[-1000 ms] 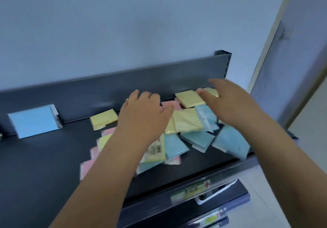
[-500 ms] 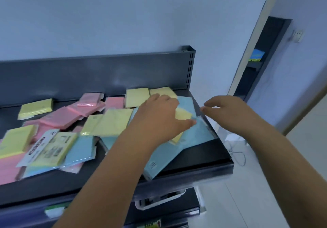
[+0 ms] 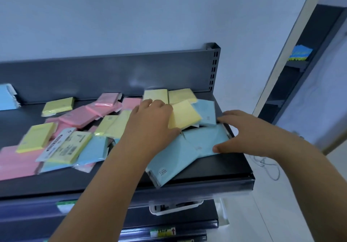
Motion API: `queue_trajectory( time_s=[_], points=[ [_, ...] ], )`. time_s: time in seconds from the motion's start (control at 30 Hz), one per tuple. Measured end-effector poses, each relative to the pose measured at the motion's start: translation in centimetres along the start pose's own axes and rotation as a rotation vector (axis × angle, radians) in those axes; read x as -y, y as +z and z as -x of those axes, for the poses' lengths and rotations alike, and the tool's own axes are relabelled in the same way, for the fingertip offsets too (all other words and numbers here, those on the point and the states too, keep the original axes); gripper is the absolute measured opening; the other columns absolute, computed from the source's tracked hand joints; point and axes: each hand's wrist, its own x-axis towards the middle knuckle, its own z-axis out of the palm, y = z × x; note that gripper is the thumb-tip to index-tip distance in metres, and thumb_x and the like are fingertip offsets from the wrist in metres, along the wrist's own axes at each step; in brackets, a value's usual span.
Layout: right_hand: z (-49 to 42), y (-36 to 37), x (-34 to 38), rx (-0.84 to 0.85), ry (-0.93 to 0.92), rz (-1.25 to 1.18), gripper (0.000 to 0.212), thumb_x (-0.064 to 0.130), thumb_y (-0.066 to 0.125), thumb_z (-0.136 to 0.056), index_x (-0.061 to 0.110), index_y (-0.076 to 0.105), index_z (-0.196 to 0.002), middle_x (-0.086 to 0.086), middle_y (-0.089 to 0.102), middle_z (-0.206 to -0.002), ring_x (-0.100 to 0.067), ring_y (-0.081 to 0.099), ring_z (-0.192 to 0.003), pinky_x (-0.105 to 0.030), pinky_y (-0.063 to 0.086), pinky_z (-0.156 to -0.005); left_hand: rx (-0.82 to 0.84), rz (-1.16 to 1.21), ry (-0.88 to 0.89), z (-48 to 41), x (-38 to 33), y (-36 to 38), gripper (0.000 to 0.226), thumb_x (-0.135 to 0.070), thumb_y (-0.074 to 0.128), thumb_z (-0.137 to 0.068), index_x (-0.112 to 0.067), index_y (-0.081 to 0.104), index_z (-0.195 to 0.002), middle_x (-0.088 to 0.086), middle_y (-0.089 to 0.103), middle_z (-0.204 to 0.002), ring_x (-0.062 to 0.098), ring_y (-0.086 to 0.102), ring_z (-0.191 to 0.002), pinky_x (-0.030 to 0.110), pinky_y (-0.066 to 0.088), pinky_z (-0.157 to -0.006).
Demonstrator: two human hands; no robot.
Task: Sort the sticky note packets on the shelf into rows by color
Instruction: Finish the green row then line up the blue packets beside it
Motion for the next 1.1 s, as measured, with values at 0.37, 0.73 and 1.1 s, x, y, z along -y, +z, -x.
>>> queue_trajectory(
  time_s=[0.37, 0.73, 1.1],
  points=[
    [1.4, -0.1, -3.0, -0.136, -0.001, -0.536, 0.018, 0.022, 0.086, -0.079, 0.027, 0.070, -0.085, 0.004, 0.075, -0.083, -0.012, 0.060, -0.063, -0.033, 0.046, -0.065, -0.146, 0.160, 0.104, 0.8, -0.7, 0.4, 0.045, -0.045, 0.064, -0.093, -0.025, 0.062, -0.133, -0.008, 0.059, -0.135, 0.020, 0.041, -0.134, 0.037, 0.037, -0.113],
    [1.3, -1.3, -1.2, -0.545, -0.154, -1.068, 0.018, 0.005, 0.082, -0.081, 0.017, 0.080, -0.094, -0.006, 0.078, -0.080, -0.015, 0.060, -0.060, -0.022, 0.054, -0.059, -0.160, 1.102, -0.029, -0.1, -4.0, -2.1, 0.017, -0.013, 0.072, -0.091, -0.028, 0.076, -0.096, -0.004, 0.076, -0.085, 0.013, 0.069, -0.070, 0.029, 0.059, -0.069],
    [-1.5, 0.2, 8.2, -0.643, -0.181, -1.027, 0.013, 0.016, 0.081, -0.085, 0.024, 0.081, -0.095, 0.001, 0.080, -0.088, -0.017, 0.071, -0.083, -0.032, 0.056, -0.077, -0.321, 1.365, -0.257, 1.8, 4.6, -4.6, 0.005, -0.005, 0.075, -0.089, -0.008, 0.075, -0.093, 0.013, 0.077, -0.089, 0.019, 0.072, -0.073, 0.027, 0.062, -0.063]
  ],
)
